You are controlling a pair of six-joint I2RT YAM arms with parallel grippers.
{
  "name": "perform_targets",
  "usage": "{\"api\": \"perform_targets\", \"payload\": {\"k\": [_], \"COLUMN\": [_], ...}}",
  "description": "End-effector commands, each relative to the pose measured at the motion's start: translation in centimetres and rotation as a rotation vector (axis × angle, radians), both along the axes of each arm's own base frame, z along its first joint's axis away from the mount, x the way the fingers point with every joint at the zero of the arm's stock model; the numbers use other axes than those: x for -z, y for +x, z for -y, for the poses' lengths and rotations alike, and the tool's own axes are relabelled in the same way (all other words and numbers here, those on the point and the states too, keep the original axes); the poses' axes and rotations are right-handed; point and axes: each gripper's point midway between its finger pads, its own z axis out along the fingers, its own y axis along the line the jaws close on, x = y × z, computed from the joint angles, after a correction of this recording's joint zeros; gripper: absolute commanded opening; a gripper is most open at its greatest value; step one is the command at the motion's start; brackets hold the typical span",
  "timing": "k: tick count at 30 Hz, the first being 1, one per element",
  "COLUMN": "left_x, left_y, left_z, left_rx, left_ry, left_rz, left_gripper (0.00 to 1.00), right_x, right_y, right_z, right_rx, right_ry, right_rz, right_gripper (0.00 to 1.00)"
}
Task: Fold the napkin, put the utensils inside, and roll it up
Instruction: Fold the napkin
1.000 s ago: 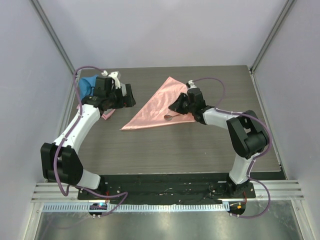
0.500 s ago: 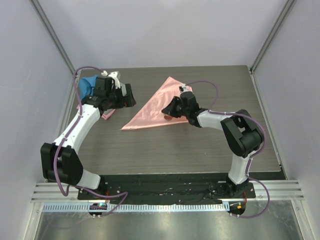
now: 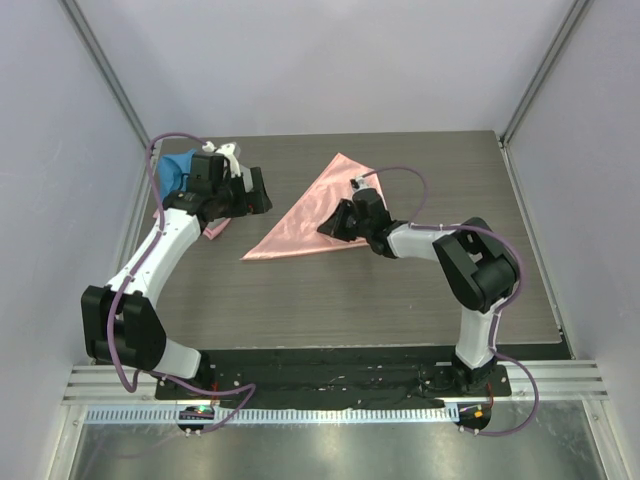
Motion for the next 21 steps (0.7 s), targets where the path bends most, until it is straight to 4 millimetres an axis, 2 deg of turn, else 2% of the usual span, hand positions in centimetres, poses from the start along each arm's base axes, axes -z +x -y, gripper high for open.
{"api": "perform_targets", "payload": {"k": [1,3,7,8,9,10,11,12,13,14,15,17,18,19,21], "left_x": [-1.5,-1.3,0.1,0.5,1.0,1.2,2.6,2.8,3.1,4.5,5.2,5.3,6.9,6.4,8.1], "left_y": [0.6,0.6,0.8,0.8,0.7,0.6,0.2,0.1,-0.2,-1.0,-1.5,-1.8,-2.8,-2.7,-3.6], "left_z": [0.3,0.3,-0.8,-1.5,-1.9,-2.1,-3.3,-3.6,-4.0,-4.5,-4.9,-5.0,-4.9,-4.5,-4.5], "left_rx": [0.006,-0.004,-0.086,-0.112,-0.134,-0.164,-0.209,-0.228,-0.266,-0.294,-0.318,-0.358,-0.37,-0.368,-0.404], "left_ry": [-0.023,-0.025,0.001,0.0,-0.012,-0.044,-0.063,-0.093,-0.128,-0.134,-0.138,-0.176,-0.191,-0.223,-0.25], "left_rz": [0.05,0.042,0.004,-0.012,-0.031,-0.044,-0.08,-0.083,-0.094,-0.123,-0.137,-0.12,-0.151,-0.121,-0.149], "left_gripper": [1.0,1.0,1.0,1.0,1.0,1.0,1.0,1.0,1.0,1.0,1.0,1.0,1.0,0.99,0.95], "right_x": [-1.3,-1.1,-2.5,-3.9,-4.5,-5.6,-6.3,-8.1,-8.9,-9.5,-11.1,-11.9,-12.9,-13.1,-14.0], "right_y": [0.6,0.5,0.1,0.1,0.0,0.0,-0.1,-0.2,-0.1,0.1,-0.1,0.1,0.1,0.0,0.2], "right_z": [-1.1,-1.2,-1.8,-2.1,-2.1,-2.2,-2.1,-1.9,-1.6,-1.1,-0.7,0.6,1.1,1.8,3.3], "right_rx": [-0.004,-0.019,-0.08,-0.097,-0.111,-0.127,-0.133,-0.135,-0.134,-0.132,-0.131,-0.123,-0.116,-0.111,-0.087], "right_ry": [0.031,0.024,0.035,0.044,0.042,0.045,0.041,0.046,0.041,0.025,0.032,0.019,0.023,0.019,0.016], "right_rz": [0.049,0.047,0.079,0.107,0.116,0.147,0.163,0.201,0.221,0.245,0.274,0.293,0.313,0.317,0.339], "right_gripper": [0.01,0.04,0.39,0.41,0.45,0.51,0.53,0.53,0.54,0.54,0.54,0.55,0.55,0.55,0.55]}}
